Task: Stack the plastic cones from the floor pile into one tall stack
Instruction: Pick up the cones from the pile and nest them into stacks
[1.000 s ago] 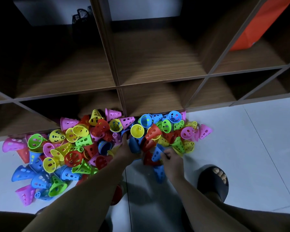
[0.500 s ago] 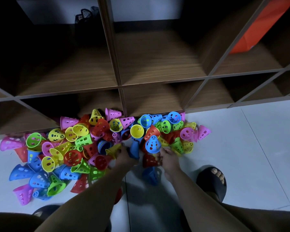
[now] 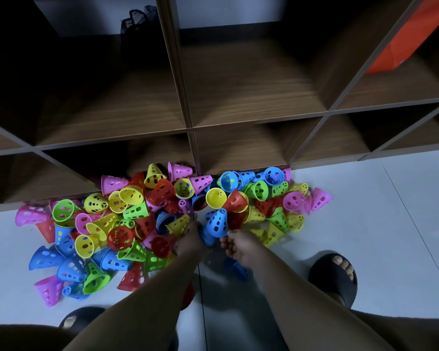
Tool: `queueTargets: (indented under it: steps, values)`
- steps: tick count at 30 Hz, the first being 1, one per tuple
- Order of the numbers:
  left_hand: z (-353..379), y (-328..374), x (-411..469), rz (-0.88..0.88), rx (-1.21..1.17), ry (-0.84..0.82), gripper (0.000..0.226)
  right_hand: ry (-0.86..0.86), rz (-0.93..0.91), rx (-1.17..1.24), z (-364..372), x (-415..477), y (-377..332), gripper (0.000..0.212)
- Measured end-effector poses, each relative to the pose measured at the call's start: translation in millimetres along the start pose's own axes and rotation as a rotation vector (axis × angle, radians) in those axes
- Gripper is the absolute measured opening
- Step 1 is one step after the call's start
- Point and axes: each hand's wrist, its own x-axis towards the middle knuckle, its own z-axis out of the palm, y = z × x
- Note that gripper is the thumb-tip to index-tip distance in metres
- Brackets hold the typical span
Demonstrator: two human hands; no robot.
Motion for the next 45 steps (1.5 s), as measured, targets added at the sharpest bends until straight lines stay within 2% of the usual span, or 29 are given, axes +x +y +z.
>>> queueTargets:
  steps: [2, 6, 12, 17, 20, 22, 24, 27, 30, 32, 35, 38, 42, 45]
  values:
    - [1.4, -2.9, 2.8, 0.015, -0.038, -0.002, 0.089, 0.015, 0.014, -0.021, 3.2, 3.4, 3.0, 0.023]
    - [2.5, -4.3, 7.1, 0.094, -0.184, -0.095, 0.084, 0.053, -0.075, -0.062, 7.7, 11.5, 8.0, 0.023]
    - [-3.6, -4.3, 11.0, 0.241, -0.101, -0.133, 0.088, 0.064, -0.117, -0.155, 9.2, 15.1, 15.1, 0.022]
    - [-7.5, -6.2, 5.5, 0.196, -0.068, -0.139, 0.074, 0.147, -0.222, -0.317, 15.9, 10.3, 22.4, 0.023]
    - [-15.5, -13.8, 8.9, 0.19, -0.063, -0.117, 0.061, 0.217, -0.273, -0.509, 21.0, 13.2, 27.8, 0.027]
    - [-27.6, -13.4, 8.6, 0.144, -0.12, -0.067, 0.047, 0.249, -0.289, -0.592, 21.2, 13.3, 29.1, 0.032]
    - [-43.4, -12.7, 9.0, 0.077, -0.171, 0.024, 0.032, 0.246, -0.314, -0.649, 19.0, 11.6, 29.8, 0.023]
    - [-62.6, -16.2, 12.8, 0.037, -0.264, 0.156, 0.027, 0.238, -0.336, -0.659, 11.2, 6.9, 30.0, 0.019]
    - [-77.9, -21.8, 13.7, -0.088, -0.423, 0.245, 0.015, 0.25, -0.335, -0.573, 1.7, 7.9, 32.7, 0.022]
    - [-86.0, -27.1, 15.6, -0.168, -0.445, 0.316, 0.022, 0.269, -0.361, -0.551, -4.0, 6.7, 34.7, 0.026]
    - [-91.9, -28.8, 15.5, -0.266, -0.541, 0.296, 0.035, 0.25, -0.391, -0.507, -6.8, -6.6, 32.7, 0.024]
    - [-94.7, -25.1, 15.1, -0.382, -0.712, 0.237, 0.039, 0.224, -0.412, -0.468, -7.2, -16.3, 31.2, 0.021]
    - [-95.2, -21.1, 17.7, -0.509, -0.896, 0.201, 0.021, 0.187, -0.431, -0.513, -14.7, -17.7, 36.5, 0.023]
    - [-93.3, -19.7, 14.6, -0.549, -0.984, 0.184, 0.012, 0.279, -0.541, -0.736, -24.7, -19.3, 40.2, 0.018]
